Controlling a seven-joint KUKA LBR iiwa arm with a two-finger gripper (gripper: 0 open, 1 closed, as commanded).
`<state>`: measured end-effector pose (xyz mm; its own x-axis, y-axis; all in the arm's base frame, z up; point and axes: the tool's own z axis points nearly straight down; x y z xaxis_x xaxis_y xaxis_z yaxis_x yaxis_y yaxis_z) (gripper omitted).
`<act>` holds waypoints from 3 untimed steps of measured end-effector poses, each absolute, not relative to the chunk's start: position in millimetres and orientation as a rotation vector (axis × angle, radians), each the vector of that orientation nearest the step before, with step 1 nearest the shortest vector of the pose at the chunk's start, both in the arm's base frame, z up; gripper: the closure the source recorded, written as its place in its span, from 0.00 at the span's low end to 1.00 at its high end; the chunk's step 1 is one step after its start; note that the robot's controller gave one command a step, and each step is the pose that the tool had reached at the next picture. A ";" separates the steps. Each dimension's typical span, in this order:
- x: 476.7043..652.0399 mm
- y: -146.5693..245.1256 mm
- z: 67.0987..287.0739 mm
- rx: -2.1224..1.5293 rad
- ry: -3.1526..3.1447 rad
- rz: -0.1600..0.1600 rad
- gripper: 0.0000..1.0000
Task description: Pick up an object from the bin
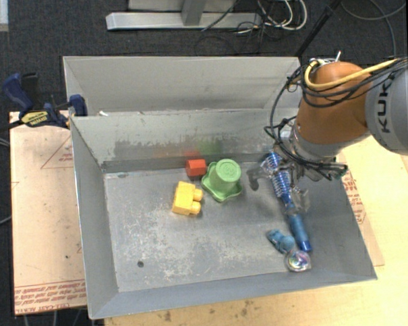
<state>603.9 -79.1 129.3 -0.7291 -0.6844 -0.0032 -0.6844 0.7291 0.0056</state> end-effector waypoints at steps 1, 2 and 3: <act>578.0 -133.5 84.2 -0.910 3.007 0.003 0.00; 543.9 -119.2 70.9 -0.979 2.982 0.001 0.00; 494.7 -119.6 70.5 -1.170 2.912 0.003 0.00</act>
Offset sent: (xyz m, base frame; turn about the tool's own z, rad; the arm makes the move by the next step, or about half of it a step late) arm -0.0256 -0.0541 -0.0438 0.1643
